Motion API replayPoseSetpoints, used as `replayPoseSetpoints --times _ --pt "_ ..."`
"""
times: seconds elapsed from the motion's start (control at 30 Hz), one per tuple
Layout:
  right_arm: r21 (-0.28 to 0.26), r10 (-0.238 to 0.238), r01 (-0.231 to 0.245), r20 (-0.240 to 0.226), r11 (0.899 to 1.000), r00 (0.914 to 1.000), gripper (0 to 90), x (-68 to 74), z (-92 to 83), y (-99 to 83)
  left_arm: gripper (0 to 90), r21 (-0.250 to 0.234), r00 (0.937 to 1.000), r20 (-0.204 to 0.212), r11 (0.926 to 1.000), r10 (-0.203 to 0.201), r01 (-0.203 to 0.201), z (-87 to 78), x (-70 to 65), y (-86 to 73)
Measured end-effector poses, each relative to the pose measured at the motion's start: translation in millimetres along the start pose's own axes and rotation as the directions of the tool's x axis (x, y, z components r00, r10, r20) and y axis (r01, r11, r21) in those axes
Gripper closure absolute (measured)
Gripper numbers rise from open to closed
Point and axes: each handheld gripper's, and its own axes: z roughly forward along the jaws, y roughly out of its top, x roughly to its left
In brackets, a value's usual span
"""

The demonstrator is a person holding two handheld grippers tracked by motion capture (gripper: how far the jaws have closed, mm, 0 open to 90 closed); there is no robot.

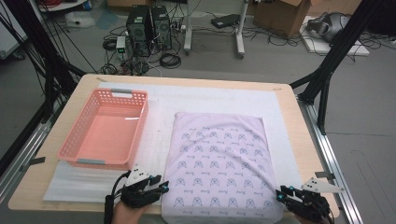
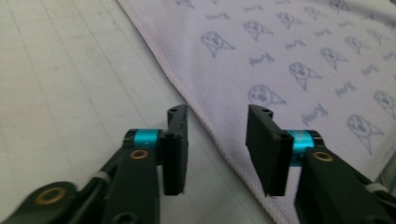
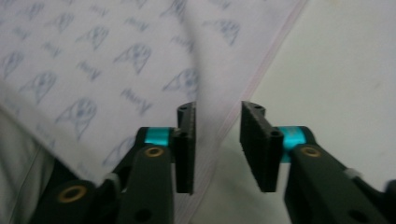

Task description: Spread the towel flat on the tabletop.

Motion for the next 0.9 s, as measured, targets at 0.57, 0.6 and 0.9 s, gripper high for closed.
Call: replayPoseSetpoints --times 0.57,0.6,0.9 --pt "0.009 0.025 -0.026 0.106 1.0 0.994 68.2 -12.0 13.5 6.1 48.2 -0.041 0.9995 0.031 0.9991 -0.01 0.011 11.4 2.9 9.2" --pt "0.006 0.023 -0.024 0.101 1.0 0.9946 65.5 -12.3 13.4 5.9 49.3 -0.027 0.9992 0.04 0.9996 -0.008 0.009 14.2 1.0 9.9" --pt "-0.05 0.066 -0.061 0.104 0.997 0.9923 61.5 -17.8 13.2 8.8 87.6 0.048 0.9942 -0.039 0.9939 0.101 -0.099 19.2 -13.7 9.1"
